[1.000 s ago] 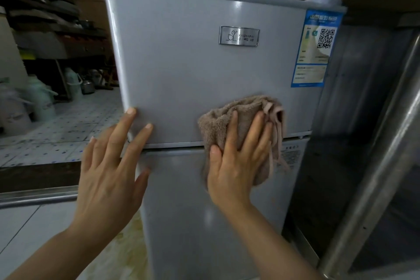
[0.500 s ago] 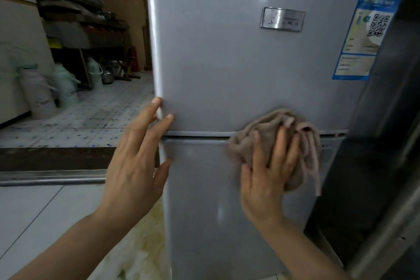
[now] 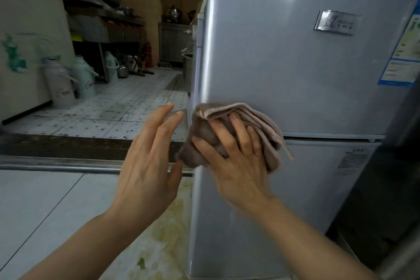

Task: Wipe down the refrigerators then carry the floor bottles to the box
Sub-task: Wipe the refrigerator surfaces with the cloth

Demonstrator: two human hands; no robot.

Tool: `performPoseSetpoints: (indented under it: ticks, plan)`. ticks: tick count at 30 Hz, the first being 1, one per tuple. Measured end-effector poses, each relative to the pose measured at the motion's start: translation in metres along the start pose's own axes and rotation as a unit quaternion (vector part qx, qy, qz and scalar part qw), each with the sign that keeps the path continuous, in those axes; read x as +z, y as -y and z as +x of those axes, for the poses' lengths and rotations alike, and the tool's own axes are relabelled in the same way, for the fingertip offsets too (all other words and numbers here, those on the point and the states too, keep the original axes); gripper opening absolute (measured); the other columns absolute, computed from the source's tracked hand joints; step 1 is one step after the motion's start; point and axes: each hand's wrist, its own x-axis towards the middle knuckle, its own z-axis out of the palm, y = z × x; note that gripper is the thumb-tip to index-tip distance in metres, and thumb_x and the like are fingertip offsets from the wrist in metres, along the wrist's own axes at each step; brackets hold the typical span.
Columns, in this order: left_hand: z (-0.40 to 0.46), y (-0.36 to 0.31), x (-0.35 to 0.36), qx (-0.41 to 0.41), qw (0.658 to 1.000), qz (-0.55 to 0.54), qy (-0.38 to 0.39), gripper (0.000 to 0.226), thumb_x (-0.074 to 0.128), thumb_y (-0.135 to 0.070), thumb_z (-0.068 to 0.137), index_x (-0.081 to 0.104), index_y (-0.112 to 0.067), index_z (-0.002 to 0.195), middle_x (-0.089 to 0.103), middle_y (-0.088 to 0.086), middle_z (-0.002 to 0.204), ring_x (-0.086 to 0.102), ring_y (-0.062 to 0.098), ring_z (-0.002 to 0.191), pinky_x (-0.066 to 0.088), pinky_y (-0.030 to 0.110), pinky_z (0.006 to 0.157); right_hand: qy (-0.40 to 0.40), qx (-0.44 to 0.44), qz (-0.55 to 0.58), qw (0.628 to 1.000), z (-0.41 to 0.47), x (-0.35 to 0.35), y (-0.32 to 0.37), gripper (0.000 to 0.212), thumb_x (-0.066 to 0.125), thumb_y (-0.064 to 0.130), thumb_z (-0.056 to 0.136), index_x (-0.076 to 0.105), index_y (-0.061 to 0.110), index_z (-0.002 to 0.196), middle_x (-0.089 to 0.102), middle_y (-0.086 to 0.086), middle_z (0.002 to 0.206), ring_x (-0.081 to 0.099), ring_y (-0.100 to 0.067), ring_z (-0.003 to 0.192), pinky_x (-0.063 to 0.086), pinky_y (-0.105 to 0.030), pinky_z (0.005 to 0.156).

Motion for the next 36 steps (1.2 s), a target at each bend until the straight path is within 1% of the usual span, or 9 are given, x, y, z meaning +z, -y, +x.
performPoseSetpoints:
  ticks: [5, 9, 13, 17, 24, 27, 31, 34, 36]
  plan:
    - [-0.004, 0.008, -0.001, 0.008, 1.0, 0.005, 0.002, 0.08, 0.071, 0.0, 0.07, 0.034, -0.013, 0.14, 0.028, 0.004, 0.15, 0.038, 0.022, 0.133, 0.039, 0.035, 0.1, -0.035, 0.074, 0.031, 0.996, -0.029, -0.012, -0.036, 0.038, 0.055, 0.025, 0.09, 0.046, 0.02, 0.127, 0.033, -0.005, 0.144, 0.026, -0.033, 0.137, 0.023, -0.049, 0.111]
    - [-0.004, 0.005, 0.001, -0.005, 1.0, -0.006, 0.005, 0.077, 0.07, 0.001, 0.071, 0.036, -0.011, 0.139, 0.028, 0.006, 0.15, 0.038, 0.023, 0.133, 0.04, 0.037, 0.1, -0.044, 0.109, 0.032, 0.992, -0.02, -0.009, -0.019, 0.035, 0.056, 0.026, 0.088, 0.047, 0.025, 0.122, 0.03, -0.01, 0.14, 0.025, -0.04, 0.133, 0.022, -0.056, 0.11]
    - [0.0, -0.006, 0.004, 0.006, 1.0, -0.016, -0.002, 0.074, 0.069, 0.0, 0.072, 0.037, -0.009, 0.139, 0.031, 0.007, 0.149, 0.033, 0.021, 0.136, 0.035, 0.036, 0.104, -0.029, 0.088, 0.035, 0.995, 0.003, 0.001, 0.01, 0.037, 0.057, 0.036, 0.089, 0.045, 0.032, 0.124, 0.025, -0.008, 0.142, 0.021, -0.038, 0.135, 0.017, -0.055, 0.112]
    - [0.002, -0.018, 0.006, 0.04, 0.999, 0.007, 0.011, 0.07, 0.06, -0.006, 0.072, 0.038, -0.009, 0.139, 0.035, 0.005, 0.148, 0.033, 0.019, 0.135, 0.026, 0.033, 0.109, -0.031, 0.061, 0.045, 0.997, -0.017, -0.009, -0.023, 0.04, 0.056, 0.035, 0.091, 0.045, 0.026, 0.128, 0.03, -0.004, 0.142, 0.025, -0.031, 0.137, 0.021, -0.049, 0.113]
    - [0.019, -0.059, 0.038, 0.097, 0.993, 0.07, 0.018, 0.07, 0.067, -0.005, 0.064, 0.049, -0.009, 0.131, 0.04, 0.006, 0.146, 0.035, 0.03, 0.128, 0.034, 0.056, 0.101, -0.029, 0.082, 0.004, 0.996, -0.058, -0.021, -0.094, 0.047, 0.059, 0.041, 0.086, 0.041, 0.024, 0.126, 0.029, -0.006, 0.141, 0.027, -0.033, 0.134, 0.027, -0.056, 0.107]
    - [0.028, -0.07, 0.056, 0.128, 0.987, 0.094, 0.003, 0.07, 0.072, 0.002, 0.062, 0.054, -0.009, 0.129, 0.043, 0.008, 0.144, 0.038, 0.036, 0.125, 0.035, 0.057, 0.1, -0.04, 0.111, 0.001, 0.993, -0.073, -0.024, -0.115, 0.049, 0.06, 0.043, 0.086, 0.04, 0.023, 0.126, 0.028, -0.008, 0.141, 0.027, -0.035, 0.133, 0.028, -0.058, 0.106]
    - [0.031, -0.063, 0.068, 0.143, 0.98, 0.131, -0.037, 0.061, 0.063, -0.001, 0.068, 0.056, -0.011, 0.128, 0.044, 0.01, 0.141, 0.033, 0.036, 0.123, 0.034, 0.056, 0.101, -0.06, 0.178, 0.003, 0.982, -0.098, -0.033, -0.151, 0.037, 0.048, 0.041, 0.094, 0.042, 0.017, 0.121, 0.029, -0.013, 0.143, 0.028, -0.04, 0.136, 0.026, -0.054, 0.11]
    - [0.028, -0.062, 0.074, 0.142, 0.978, 0.148, -0.046, 0.06, 0.061, -0.005, 0.071, 0.052, -0.014, 0.13, 0.035, 0.007, 0.14, 0.029, 0.036, 0.126, 0.033, 0.06, 0.1, -0.05, 0.245, 0.023, 0.968, -0.114, -0.039, -0.172, 0.036, 0.054, 0.029, 0.092, 0.041, 0.015, 0.122, 0.024, -0.017, 0.146, 0.027, -0.039, 0.138, 0.03, -0.051, 0.11]
    - [0.027, -0.065, 0.077, 0.13, 0.978, 0.153, -0.056, 0.058, 0.058, -0.005, 0.073, 0.048, -0.015, 0.129, 0.034, 0.007, 0.14, 0.028, 0.038, 0.126, 0.032, 0.063, 0.098, -0.06, 0.303, 0.077, 0.948, -0.114, -0.042, -0.176, 0.036, 0.056, 0.018, 0.09, 0.04, 0.011, 0.122, 0.025, -0.023, 0.145, 0.035, -0.035, 0.134, 0.035, -0.039, 0.11]
